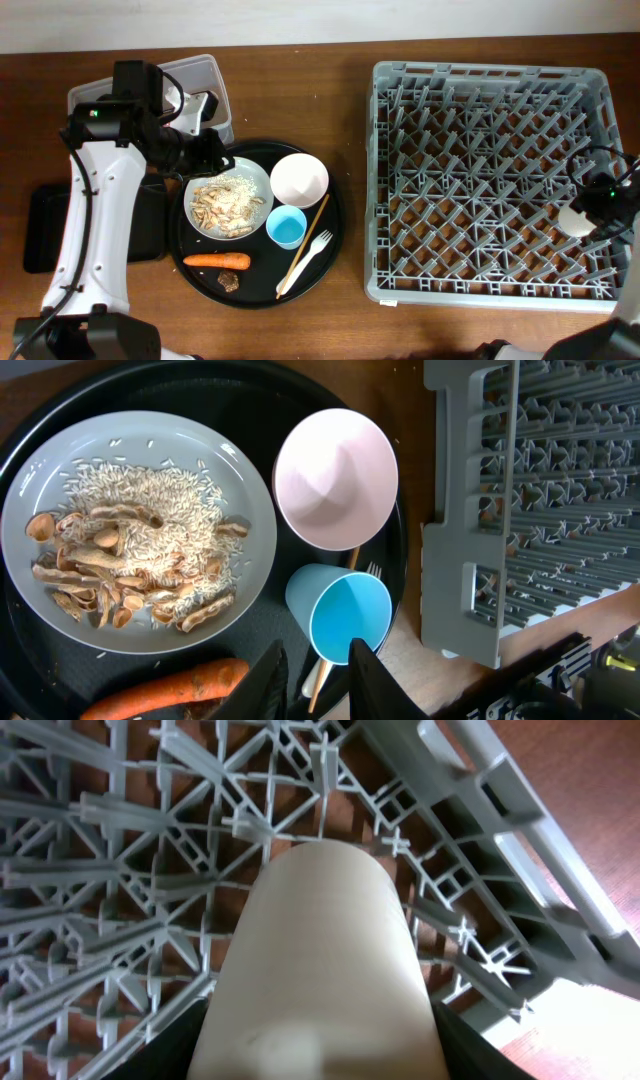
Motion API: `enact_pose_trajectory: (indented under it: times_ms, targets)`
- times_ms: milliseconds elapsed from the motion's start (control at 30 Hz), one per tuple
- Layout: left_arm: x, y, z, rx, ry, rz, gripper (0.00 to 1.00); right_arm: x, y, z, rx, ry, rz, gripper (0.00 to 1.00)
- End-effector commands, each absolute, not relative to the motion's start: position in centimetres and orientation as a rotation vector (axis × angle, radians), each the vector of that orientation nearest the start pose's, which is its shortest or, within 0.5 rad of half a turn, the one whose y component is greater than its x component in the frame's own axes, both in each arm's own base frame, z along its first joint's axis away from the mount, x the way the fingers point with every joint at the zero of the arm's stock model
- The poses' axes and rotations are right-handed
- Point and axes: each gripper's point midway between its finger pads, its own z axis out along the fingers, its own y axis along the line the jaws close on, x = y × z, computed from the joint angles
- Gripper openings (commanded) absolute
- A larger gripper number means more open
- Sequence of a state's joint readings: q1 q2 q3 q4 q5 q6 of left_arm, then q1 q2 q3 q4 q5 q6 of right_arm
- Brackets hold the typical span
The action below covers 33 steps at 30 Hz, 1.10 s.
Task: Sort waste into correct bins and load items into the dishwasher rack
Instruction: 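Place the white cup upside down in the rack with the right gripper, then grasp the blue cup with the left gripper and lift it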
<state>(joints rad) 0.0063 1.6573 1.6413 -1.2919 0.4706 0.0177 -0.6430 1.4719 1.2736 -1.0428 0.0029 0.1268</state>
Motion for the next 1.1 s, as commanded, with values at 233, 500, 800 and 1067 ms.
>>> enact_pose_trajectory:
  times_ms: [233,500,800,1067]
  targets:
    - [34.8,-7.5,21.9,0.103,2.787,-0.663,0.28,28.2,-18.7,13.7,1.062,2.621,0.069,0.76]
    - [33.4,-7.9,21.4,0.099,2.848,-0.679,0.34,30.9,-8.0,21.2,0.509,2.494,0.549,0.75]
    - [27.0,-13.0,10.8,0.329,3.105,-0.621,0.39,30.0,4.4,20.9,-0.118,2.654,0.552,0.78]
    - [27.7,-11.6,7.0,0.225,3.107,-0.381,0.29,29.5,4.3,20.6,-0.113,2.683,0.531,0.78]
